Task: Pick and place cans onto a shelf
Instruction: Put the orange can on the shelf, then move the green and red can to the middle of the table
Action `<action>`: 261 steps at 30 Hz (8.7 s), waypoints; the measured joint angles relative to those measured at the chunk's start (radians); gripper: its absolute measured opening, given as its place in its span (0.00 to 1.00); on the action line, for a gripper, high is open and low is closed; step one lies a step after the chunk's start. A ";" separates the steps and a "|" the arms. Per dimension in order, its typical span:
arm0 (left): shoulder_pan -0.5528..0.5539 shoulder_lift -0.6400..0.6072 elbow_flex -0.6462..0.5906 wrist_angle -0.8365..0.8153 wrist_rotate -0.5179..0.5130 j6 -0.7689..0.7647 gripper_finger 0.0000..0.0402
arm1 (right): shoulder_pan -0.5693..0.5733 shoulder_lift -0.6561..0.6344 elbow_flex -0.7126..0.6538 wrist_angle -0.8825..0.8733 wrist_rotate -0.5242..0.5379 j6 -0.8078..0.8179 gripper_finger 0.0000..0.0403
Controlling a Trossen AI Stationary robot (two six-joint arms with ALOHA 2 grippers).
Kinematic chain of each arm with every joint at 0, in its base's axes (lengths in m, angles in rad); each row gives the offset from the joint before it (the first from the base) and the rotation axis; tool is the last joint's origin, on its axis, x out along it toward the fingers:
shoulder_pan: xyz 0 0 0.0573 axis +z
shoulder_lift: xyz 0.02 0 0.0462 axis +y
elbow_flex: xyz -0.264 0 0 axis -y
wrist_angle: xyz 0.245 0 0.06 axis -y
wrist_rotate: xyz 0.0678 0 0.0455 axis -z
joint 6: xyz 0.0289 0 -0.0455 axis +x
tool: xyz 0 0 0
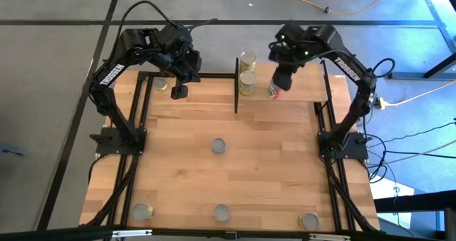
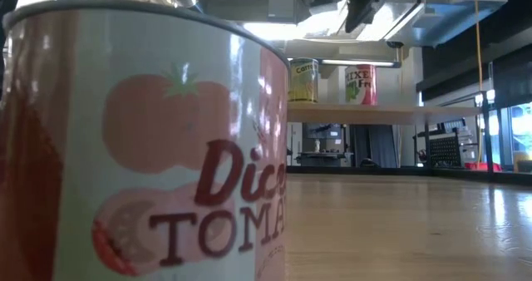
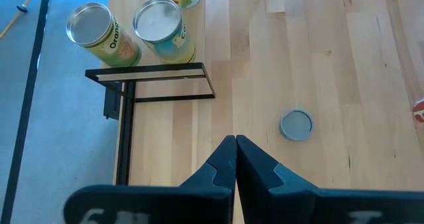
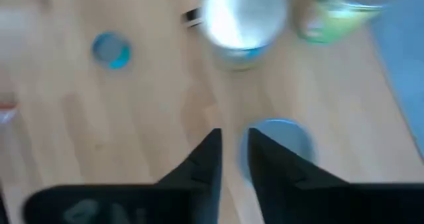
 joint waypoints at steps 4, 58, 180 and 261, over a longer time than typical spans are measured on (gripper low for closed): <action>0.000 0.000 0.000 0.000 0.000 0.000 0.00 | 0.044 -0.002 -0.058 0.003 0.006 -0.002 0.02; 0.054 0.000 0.000 0.000 0.005 -0.005 0.00 | -0.014 -0.004 -0.251 0.101 0.486 0.026 0.00; -1.463 -0.320 -1.451 0.855 -0.031 -1.444 0.16 | -0.058 -0.498 -0.259 0.125 0.174 -0.026 0.00; -0.439 0.156 -0.568 0.733 -0.495 -0.782 0.02 | 0.039 -0.498 -0.259 0.125 0.108 -0.002 0.00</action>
